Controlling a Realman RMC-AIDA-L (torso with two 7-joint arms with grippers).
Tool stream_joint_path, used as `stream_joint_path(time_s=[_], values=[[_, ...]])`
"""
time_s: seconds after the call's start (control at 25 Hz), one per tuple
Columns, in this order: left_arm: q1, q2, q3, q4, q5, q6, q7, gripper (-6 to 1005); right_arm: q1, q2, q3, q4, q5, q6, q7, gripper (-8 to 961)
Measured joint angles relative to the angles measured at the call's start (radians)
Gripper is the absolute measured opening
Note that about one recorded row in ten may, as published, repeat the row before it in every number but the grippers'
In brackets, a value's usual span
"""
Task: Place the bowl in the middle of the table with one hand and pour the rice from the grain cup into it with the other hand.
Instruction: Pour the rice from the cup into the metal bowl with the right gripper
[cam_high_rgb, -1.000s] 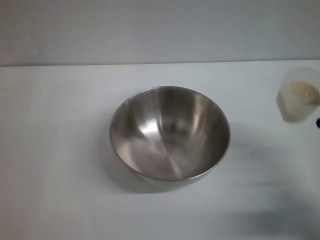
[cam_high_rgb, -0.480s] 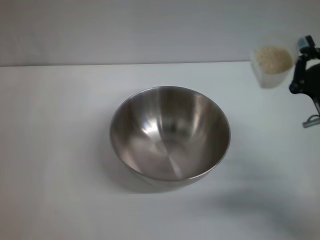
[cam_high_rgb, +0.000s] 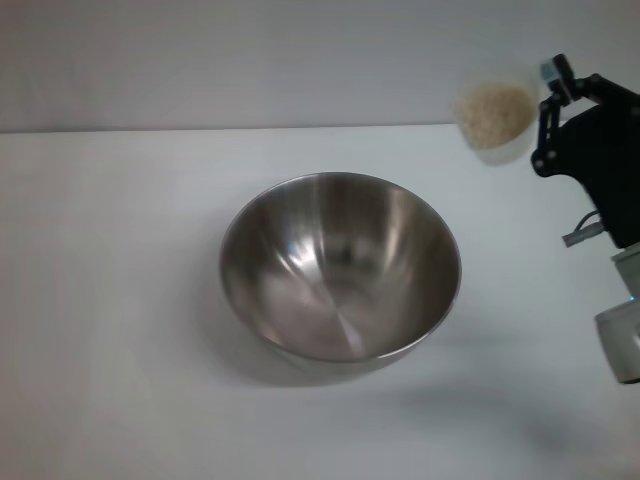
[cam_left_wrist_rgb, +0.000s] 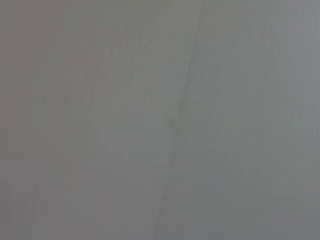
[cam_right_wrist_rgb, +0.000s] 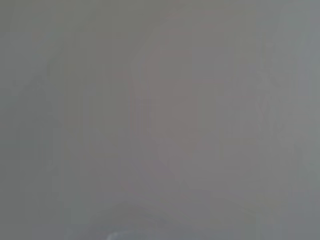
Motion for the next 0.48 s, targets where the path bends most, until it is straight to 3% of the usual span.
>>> stream_joint_path(time_s=[0.48], values=[[0.000,-0.001,0.011,-0.011,0.000,0.000,0.000,695,0.011,0.003,-0.003,0.037,-0.073,0.034,-0.329,10]])
